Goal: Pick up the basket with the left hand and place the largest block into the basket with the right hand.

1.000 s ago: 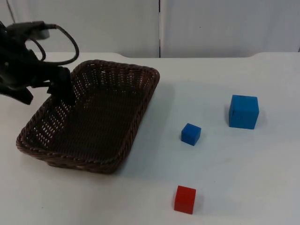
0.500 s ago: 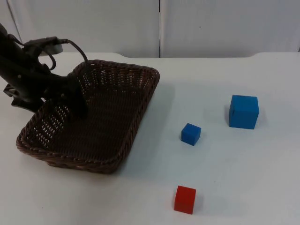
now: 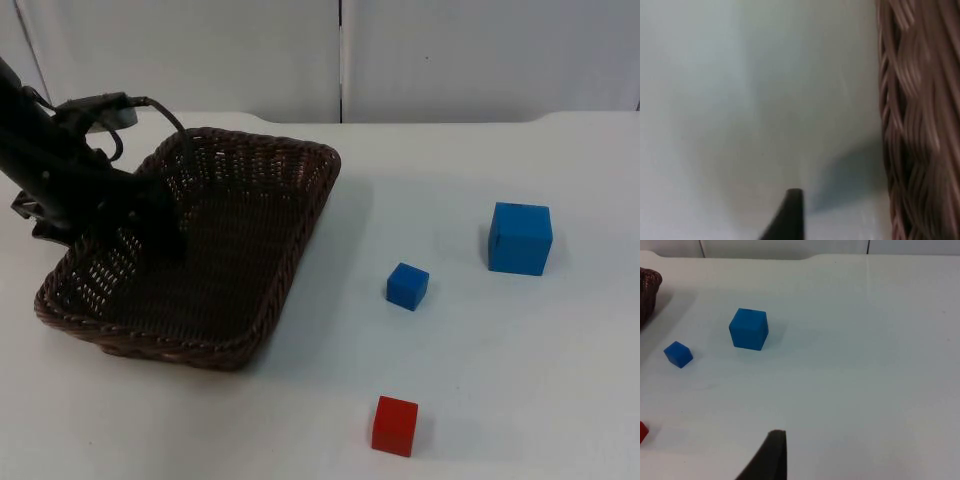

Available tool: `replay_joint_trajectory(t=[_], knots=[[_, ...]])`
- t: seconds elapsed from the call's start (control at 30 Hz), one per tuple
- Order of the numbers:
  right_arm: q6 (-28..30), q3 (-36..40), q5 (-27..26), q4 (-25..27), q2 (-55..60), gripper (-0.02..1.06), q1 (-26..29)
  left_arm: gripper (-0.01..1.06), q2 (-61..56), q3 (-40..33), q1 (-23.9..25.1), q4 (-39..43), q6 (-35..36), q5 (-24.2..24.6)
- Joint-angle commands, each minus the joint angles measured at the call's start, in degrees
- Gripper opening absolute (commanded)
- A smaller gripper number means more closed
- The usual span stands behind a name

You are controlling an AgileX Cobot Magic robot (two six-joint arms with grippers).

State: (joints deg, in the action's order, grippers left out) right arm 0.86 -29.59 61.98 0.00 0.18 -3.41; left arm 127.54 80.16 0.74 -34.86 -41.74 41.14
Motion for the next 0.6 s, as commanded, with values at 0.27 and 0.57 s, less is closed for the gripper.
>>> replay_joint_trajectory(t=[0.27, 0.57], knots=[[0.11, 0.03, -0.15, -0.34, -0.18, 1.05, 0.36, 0.29, -0.24, 0.65, -0.16, -1.41, 2.26, 1.85], [0.11, 0.03, -0.15, -0.34, -0.18, 1.05, 0.36, 0.0, -2.97, 0.75, -0.15, -2.44, 4.88, 5.71]])
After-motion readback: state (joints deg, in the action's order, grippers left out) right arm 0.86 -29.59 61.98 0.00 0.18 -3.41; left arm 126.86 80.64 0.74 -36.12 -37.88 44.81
